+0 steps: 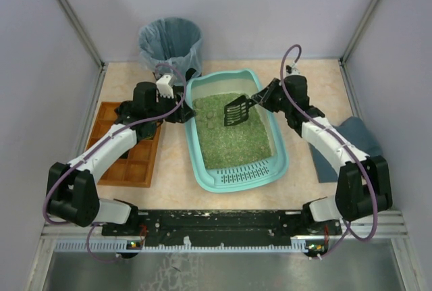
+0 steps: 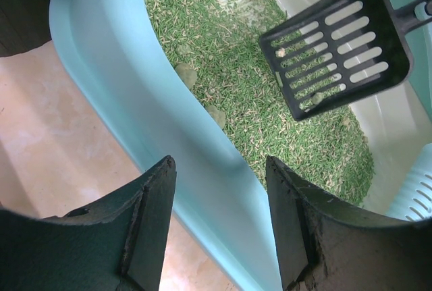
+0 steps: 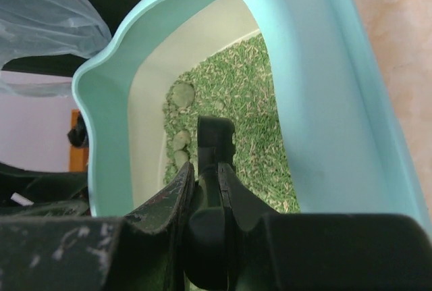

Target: Clean the litter box

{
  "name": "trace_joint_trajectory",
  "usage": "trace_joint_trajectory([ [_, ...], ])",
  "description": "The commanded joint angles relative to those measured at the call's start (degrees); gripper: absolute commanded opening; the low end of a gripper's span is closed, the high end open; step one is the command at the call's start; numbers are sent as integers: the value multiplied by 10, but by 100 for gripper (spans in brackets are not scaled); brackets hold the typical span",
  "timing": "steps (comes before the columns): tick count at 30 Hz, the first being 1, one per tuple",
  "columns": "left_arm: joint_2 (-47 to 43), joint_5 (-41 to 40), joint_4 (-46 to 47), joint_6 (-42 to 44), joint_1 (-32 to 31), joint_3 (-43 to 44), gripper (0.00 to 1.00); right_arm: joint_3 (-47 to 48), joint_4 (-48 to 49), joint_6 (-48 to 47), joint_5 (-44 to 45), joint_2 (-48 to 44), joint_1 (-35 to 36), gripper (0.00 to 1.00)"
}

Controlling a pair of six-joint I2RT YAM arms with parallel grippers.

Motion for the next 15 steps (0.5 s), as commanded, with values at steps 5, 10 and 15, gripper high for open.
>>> trace_joint_trajectory([
  [5,5,2,-4,5,-3,14,62,143,-77,-103,88,94,57,0],
  [10,5,-1,-6,6,-3,14,62,174,-87,-111,102,134,75,0],
  [15,6,2,-6,6,-3,15,62,195,-114,-115,134,157,85,0],
])
